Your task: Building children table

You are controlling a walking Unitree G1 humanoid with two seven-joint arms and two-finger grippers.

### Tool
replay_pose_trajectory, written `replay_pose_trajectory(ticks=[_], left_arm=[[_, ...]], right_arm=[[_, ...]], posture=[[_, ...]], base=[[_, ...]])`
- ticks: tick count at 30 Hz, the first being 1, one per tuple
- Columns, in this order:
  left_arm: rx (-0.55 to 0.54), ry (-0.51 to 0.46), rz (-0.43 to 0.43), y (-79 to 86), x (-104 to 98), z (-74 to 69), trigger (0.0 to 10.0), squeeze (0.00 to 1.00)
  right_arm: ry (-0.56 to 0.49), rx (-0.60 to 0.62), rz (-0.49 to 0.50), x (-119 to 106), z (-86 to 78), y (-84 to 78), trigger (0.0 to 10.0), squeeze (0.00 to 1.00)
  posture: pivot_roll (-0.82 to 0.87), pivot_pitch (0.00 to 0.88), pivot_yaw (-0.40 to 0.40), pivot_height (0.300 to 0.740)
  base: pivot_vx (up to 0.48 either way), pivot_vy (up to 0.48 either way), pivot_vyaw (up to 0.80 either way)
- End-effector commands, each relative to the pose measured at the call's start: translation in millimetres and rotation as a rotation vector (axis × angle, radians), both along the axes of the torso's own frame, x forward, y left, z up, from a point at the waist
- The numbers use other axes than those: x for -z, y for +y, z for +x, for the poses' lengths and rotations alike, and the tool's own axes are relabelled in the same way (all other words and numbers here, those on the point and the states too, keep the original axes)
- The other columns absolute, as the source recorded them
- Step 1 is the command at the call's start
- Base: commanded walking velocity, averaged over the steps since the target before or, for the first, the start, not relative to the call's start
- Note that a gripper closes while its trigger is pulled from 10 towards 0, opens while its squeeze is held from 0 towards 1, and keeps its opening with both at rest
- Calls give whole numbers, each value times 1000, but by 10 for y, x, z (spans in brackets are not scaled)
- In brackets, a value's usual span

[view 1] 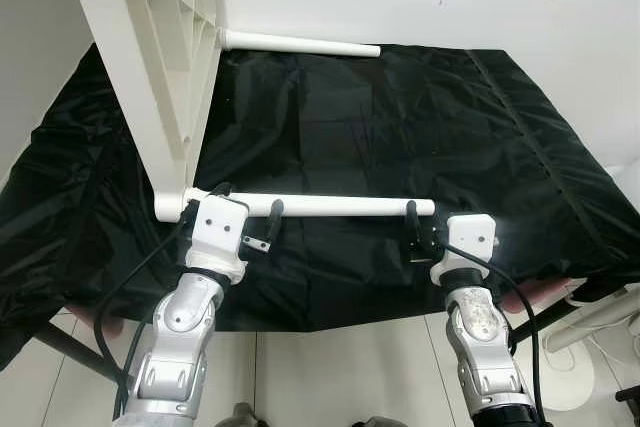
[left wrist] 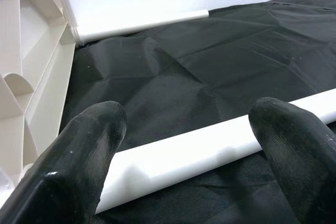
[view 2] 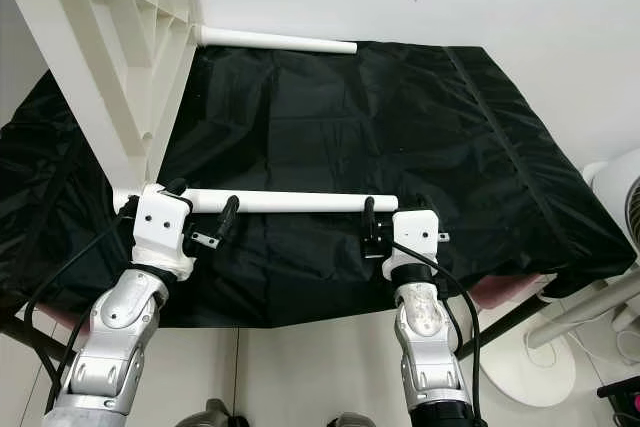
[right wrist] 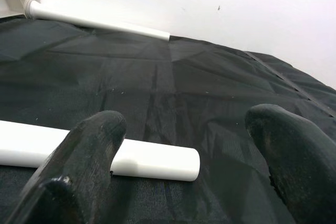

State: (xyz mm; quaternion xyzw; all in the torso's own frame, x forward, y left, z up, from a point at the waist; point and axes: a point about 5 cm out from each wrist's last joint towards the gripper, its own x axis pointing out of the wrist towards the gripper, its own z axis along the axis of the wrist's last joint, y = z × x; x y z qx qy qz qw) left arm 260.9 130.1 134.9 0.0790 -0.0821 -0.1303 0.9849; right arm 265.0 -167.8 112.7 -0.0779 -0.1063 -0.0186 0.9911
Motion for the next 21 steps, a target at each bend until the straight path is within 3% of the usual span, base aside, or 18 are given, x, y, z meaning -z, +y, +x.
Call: replay_pose_trajectory(ticks=[1, 6, 9, 11, 14, 17, 18, 20, 21], left_arm=[[-42, -11, -2, 29, -5, -9, 10000, 0], [-38, -1, -19, 17, -14, -9, 10000, 0], [19, 50, -95, -124, -52, -17, 10000, 0], [115, 97, -192, -330, -129, -61, 10000, 0], [135, 137, -227, -395, -139, -65, 10000, 0], [113, 262, -374, -392, -154, 7, 10000, 0], [113, 262, -374, -392, -154, 7, 10000, 0], [117, 305, -441, -373, -160, 17, 10000, 0], [123, 306, -433, -371, -157, 2, 10000, 0]], right_arm=[[25, -1, -3, 58, -12, -4, 10000, 0], [29, 2, -13, 65, -16, -11, 10000, 0], [3, -5, -38, -9, 17, 7, 10000, 0], [-46, -7, -44, -149, 85, 20, 10000, 0], [-76, -6, -48, -237, 122, 21, 10000, 0], [-233, 3, -136, -625, 223, 23, 10000, 0], [-233, 3, -136, -625, 223, 23, 10000, 0], [-354, 32, -243, -856, 232, 34, 10000, 0], [-428, 50, -312, -974, 219, 64, 10000, 0]], posture=[[-9, 7, -7, 740], [-10, 9, -8, 740], [-7, 8, -12, 740], [-9, 7, -11, 740], [-9, 5, -10, 740], [-11, 3, -8, 740], [-11, 3, -8, 740], [-9, 9, -6, 740], [-8, 10, -7, 740]], base=[[0, 0, 0], [0, 0, 0], [0, 0, 0], [0, 0, 0], [0, 0, 0], [0, 0, 0], [0, 0, 0], [0, 0, 0], [0, 0, 0]])
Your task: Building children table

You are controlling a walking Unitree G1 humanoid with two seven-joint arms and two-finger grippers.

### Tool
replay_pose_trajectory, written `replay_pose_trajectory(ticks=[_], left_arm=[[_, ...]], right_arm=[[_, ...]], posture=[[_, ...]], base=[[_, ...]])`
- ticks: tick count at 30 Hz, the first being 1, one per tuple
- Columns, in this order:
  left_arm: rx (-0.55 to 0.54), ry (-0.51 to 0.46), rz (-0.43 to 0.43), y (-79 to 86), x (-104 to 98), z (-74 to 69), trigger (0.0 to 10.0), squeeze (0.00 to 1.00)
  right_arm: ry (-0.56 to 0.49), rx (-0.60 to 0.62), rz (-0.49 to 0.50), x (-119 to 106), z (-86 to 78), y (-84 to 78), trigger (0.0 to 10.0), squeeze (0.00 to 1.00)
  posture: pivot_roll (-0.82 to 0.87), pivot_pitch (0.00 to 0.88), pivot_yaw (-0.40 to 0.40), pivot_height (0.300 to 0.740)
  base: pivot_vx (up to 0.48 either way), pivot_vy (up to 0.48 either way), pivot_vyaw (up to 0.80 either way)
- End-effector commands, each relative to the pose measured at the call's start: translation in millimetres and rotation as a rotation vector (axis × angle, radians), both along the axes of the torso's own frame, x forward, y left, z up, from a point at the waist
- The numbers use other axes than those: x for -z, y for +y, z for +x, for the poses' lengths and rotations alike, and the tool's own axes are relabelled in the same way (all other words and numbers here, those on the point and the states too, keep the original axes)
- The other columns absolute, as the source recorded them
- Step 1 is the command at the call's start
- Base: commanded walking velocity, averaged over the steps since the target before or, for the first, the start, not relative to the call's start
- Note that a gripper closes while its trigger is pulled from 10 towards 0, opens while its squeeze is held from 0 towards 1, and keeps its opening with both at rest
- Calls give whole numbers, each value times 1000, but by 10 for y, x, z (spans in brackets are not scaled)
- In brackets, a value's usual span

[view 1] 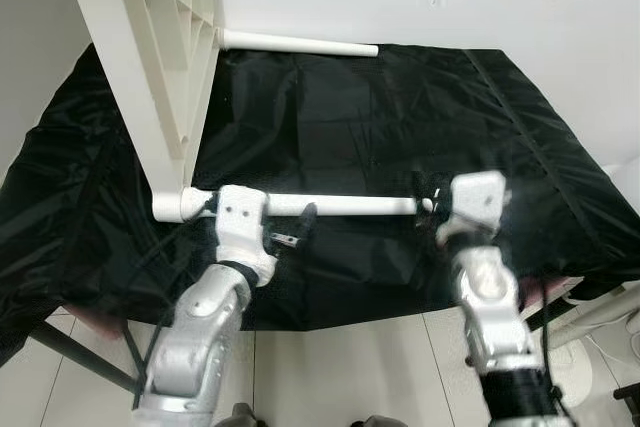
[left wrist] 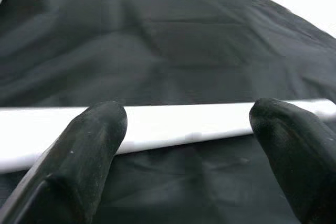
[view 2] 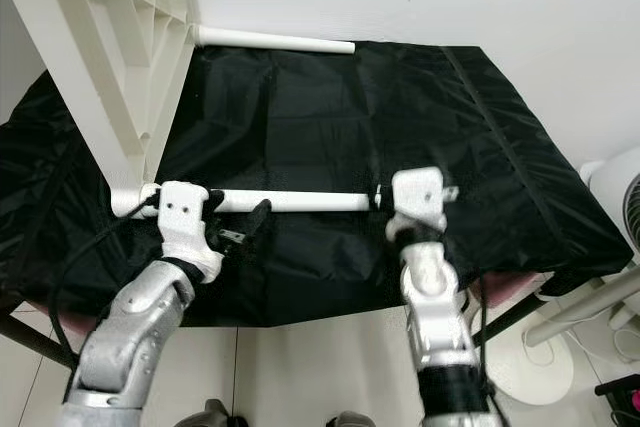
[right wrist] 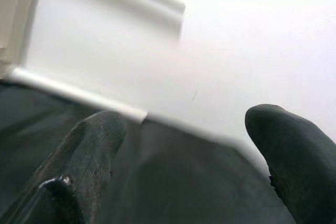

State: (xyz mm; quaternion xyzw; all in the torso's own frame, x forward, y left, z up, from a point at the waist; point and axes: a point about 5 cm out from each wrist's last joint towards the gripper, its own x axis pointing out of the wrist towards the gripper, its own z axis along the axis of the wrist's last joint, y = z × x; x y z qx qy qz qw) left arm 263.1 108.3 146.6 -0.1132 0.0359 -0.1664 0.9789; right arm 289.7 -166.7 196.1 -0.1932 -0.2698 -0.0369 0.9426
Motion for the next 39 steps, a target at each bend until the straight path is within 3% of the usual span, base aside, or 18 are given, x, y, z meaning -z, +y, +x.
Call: replay_pose_trajectory(ticks=[1, 3, 5, 7, 11, 16, 18, 28, 31, 39], left_arm=[[26, 15, -93, -153, -40, -19, 10000, 0], [26, 15, -93, -153, -40, -19, 10000, 0], [27, 14, -59, -152, -15, -44, 10000, 0], [27, 14, -59, -152, -15, -44, 10000, 0], [21, 37, -45, -155, -14, -62, 10000, 0], [15, 47, -43, -148, -13, -67, 10000, 0], [8, 57, -40, -131, -25, -50, 10000, 0], [-6, 50, -37, -123, -53, -8, 10000, 0], [-13, 39, -19, -121, -62, 11, 10000, 0], [-20, 39, -9, -126, -51, 16, 10000, 0]], right_arm=[[-93, 14, -72, -140, -28, 52, 10000, 0], [-93, 14, -72, -140, -28, 52, 10000, 0], [-277, 61, -201, -403, -67, 191, 10000, 0], [-277, 61, -201, -403, -67, 191, 10000, 0], [-460, 110, -322, -550, -70, 421, 10000, 0], [-569, 124, -409, -621, -36, 583, 10000, 0], [-628, 109, -456, -725, 46, 705, 10000, 0], [-643, 41, -513, -912, 184, 801, 10000, 0], [-587, 8, -560, -948, 277, 843, 10000, 0], [-562, -17, -611, -1033, 362, 898, 10000, 0]], posture=[[-8, 10, -7, 740], [-8, 10, -7, 740], [-7, 17, -13, 740], [-7, 17, -13, 740], [-5, 19, -24, 740], [-1, 16, -31, 740], [7, 6, -42, 740], [10, 0, -63, 740], [11, 0, -67, 740], [10, 0, -71, 740]], base=[[0, 0, 0], [0, 0, 0], [0, 0, 0], [0, 0, 0], [0, 0, 0], [0, 0, 0], [0, 0, 0], [0, 0, 0], [0, 0, 0], [0, 0, 0]])
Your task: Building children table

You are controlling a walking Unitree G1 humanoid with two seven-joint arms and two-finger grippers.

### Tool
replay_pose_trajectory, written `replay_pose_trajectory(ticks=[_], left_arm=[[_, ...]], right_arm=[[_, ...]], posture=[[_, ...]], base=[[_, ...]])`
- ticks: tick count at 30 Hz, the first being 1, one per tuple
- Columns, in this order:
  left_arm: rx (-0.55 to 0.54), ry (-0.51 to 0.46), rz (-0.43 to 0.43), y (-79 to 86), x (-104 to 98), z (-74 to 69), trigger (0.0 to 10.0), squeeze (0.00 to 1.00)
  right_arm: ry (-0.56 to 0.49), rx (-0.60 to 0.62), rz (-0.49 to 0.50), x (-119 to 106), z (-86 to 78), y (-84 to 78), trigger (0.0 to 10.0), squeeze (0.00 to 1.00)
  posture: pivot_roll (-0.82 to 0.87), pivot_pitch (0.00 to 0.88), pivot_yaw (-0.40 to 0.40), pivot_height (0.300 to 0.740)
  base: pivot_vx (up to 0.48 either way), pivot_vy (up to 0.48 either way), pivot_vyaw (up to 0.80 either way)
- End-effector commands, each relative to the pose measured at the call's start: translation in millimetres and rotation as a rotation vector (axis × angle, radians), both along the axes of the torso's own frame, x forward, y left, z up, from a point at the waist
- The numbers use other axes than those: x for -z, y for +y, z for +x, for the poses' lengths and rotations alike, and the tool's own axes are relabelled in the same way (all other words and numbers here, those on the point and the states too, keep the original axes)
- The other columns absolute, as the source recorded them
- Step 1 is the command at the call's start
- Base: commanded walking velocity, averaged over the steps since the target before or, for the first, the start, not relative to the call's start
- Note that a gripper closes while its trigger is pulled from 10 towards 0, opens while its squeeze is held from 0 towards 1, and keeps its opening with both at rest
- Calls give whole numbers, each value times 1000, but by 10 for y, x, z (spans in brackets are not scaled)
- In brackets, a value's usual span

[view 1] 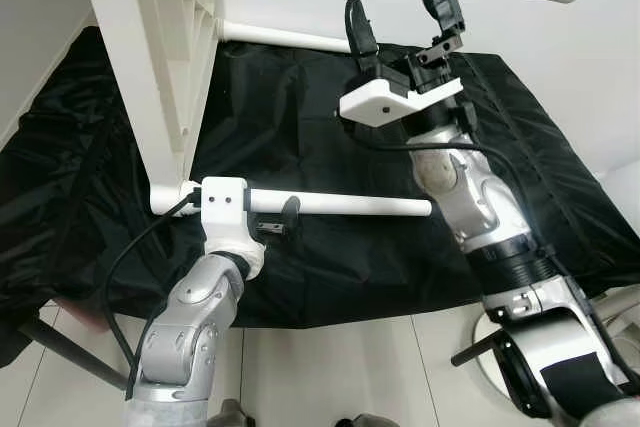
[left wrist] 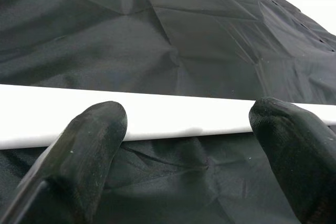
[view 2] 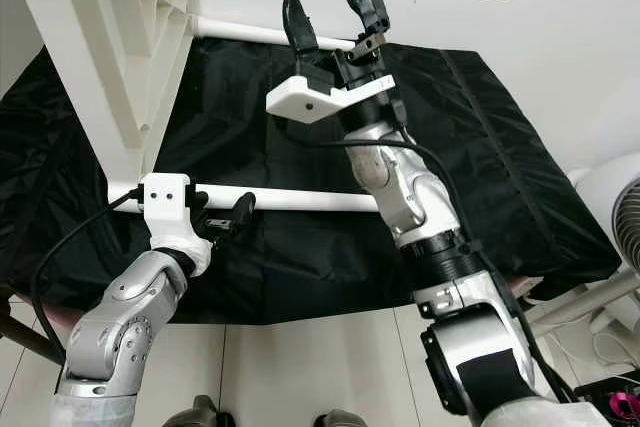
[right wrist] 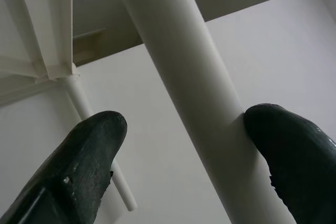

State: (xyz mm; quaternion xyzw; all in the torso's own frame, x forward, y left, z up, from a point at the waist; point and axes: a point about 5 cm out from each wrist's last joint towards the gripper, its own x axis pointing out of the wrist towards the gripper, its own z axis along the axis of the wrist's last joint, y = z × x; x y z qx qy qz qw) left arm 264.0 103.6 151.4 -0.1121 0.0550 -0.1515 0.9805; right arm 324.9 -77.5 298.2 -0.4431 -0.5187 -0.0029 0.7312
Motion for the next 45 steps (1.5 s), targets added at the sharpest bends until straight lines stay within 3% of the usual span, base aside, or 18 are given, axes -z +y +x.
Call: replay_pose_trajectory(ticks=[1, 17, 18, 22, 29, 30, 31, 32, 37, 39, 45], left_arm=[[5, 0, -20, -81, -1, 6, 10000, 0], [-4, 9, -10, -53, -11, -1, 10000, 0], [1, 11, -10, -68, -22, -14, 10000, 0], [3, 12, -9, -74, -25, -20, 10000, 0], [111, 24, 26, -183, -34, -101, 10000, 0], [122, 27, 34, -193, -35, -114, 10000, 0], [122, 27, 34, -193, -35, -114, 10000, 0], [130, 32, 39, -202, -38, -129, 10000, 0], [191, 92, 53, -263, -22, -202, 10000, 0], [211, 128, 116, -304, 4, -245, 10000, 0], [167, 222, 97, -299, 63, -244, 10000, 0]], right_arm=[[14, -9, -9, -34, 22, 14, 10000, 0], [-28, 2, -72, -315, 139, 133, 10000, 0], [19, 30, -97, -417, 186, 166, 10000, 0], [36, 41, -108, -449, 204, 179, 10000, 0], [115, 103, -143, -544, 273, 237, 10000, 0], [138, 119, -146, -549, 296, 239, 5529, 0], [138, 119, -146, -549, 296, 239, 5529, 0], [159, 125, -143, -554, 309, 238, 0, 0], [218, 133, -132, -566, 329, 234, 0, 0], [243, 133, -121, -562, 337, 224, 0, 0], [310, 110, -52, -530, 343, 211, 0, 0]], posture=[[10, 0, -71, 740], [3, 4, -55, 740], [-4, 18, -53, 740], [-4, 18, -53, 740], [-6, 37, -55, 740], [-6, 43, -55, 740], [-6, 43, -55, 740], [-5, 51, -58, 740], [-11, 61, -62, 740], [-10, 65, -69, 740], [-11, 76, -85, 740]], base=[[0, 0, 0], [0, 0, 0], [0, 0, 0], [0, 0, 0], [0, 0, 0], [0, 0, 0], [0, 0, 0], [0, 0, 0], [0, 0, 0], [0, 0, 0], [0, 0, 0]])
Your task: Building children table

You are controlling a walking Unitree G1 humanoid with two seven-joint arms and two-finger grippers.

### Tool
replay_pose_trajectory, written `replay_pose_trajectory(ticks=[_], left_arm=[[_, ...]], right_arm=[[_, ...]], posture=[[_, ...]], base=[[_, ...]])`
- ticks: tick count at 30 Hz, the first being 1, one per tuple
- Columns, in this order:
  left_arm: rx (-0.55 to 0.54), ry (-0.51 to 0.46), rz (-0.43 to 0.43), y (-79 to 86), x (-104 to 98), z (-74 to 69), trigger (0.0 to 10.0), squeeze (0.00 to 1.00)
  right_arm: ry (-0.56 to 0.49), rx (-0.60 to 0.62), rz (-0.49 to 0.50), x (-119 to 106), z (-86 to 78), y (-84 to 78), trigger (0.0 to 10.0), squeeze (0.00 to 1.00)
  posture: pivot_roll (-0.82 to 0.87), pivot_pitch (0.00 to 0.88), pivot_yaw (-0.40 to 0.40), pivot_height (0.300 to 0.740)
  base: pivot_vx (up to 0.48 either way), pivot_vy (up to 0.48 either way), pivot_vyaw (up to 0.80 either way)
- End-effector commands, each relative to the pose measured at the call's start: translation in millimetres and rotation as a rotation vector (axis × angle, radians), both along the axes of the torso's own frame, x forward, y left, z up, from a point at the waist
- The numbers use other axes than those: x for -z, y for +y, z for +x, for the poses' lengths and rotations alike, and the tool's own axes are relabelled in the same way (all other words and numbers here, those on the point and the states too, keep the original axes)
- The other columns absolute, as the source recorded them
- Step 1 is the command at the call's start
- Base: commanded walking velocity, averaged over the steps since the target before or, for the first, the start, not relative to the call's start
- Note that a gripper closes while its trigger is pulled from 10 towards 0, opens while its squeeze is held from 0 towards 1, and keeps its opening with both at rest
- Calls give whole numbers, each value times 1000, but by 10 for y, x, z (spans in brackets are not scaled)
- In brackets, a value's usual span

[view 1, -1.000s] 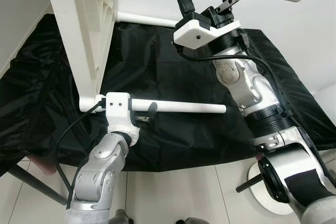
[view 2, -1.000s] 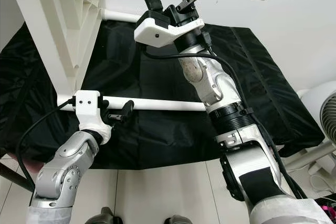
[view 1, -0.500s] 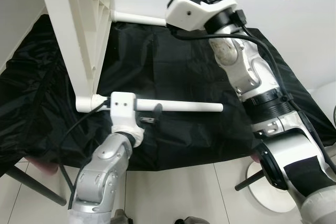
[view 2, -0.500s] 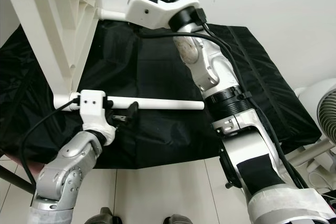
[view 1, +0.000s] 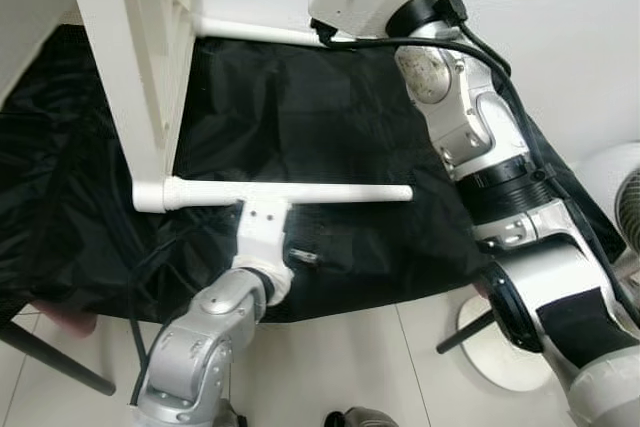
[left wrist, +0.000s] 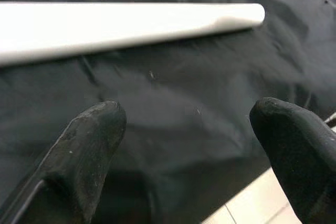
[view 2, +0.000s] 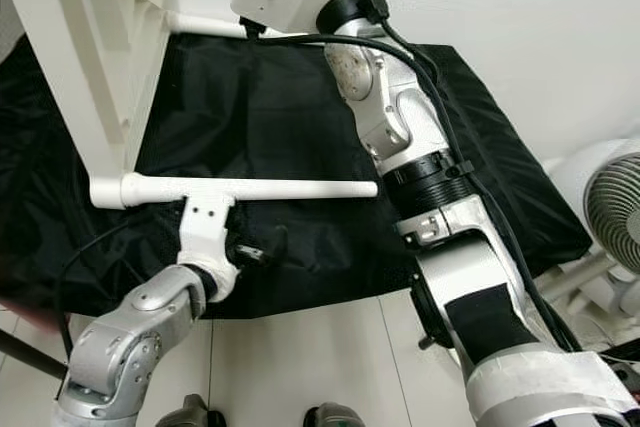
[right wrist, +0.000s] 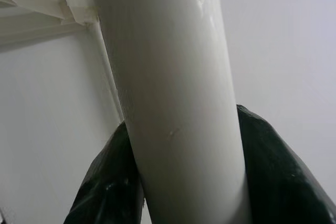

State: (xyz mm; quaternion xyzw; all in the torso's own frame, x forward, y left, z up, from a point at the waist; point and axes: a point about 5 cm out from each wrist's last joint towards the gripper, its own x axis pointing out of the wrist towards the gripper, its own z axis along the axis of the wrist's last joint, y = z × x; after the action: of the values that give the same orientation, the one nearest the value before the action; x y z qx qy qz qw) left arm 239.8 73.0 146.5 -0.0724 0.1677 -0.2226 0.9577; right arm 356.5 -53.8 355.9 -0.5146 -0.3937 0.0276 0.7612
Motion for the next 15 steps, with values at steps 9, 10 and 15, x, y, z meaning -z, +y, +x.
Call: replay_pose_trajectory(ticks=[9, 10, 15], left_arm=[[-270, 73, 33, 162, 21, 213, 10000, 0], [-270, 73, 33, 162, 21, 213, 10000, 0], [-429, 62, -35, 302, -94, 406, 10000, 0]], right_arm=[[145, -51, 232, 35, -35, -54, 0, 0], [145, -51, 232, 35, -35, -54, 0, 0], [148, -52, 251, 5, -56, -77, 0, 0]], posture=[[-38, 89, -85, 740], [-38, 89, -85, 740], [-53, 89, -74, 740]], base=[[0, 0, 0], [0, 0, 0], [0, 0, 0]])
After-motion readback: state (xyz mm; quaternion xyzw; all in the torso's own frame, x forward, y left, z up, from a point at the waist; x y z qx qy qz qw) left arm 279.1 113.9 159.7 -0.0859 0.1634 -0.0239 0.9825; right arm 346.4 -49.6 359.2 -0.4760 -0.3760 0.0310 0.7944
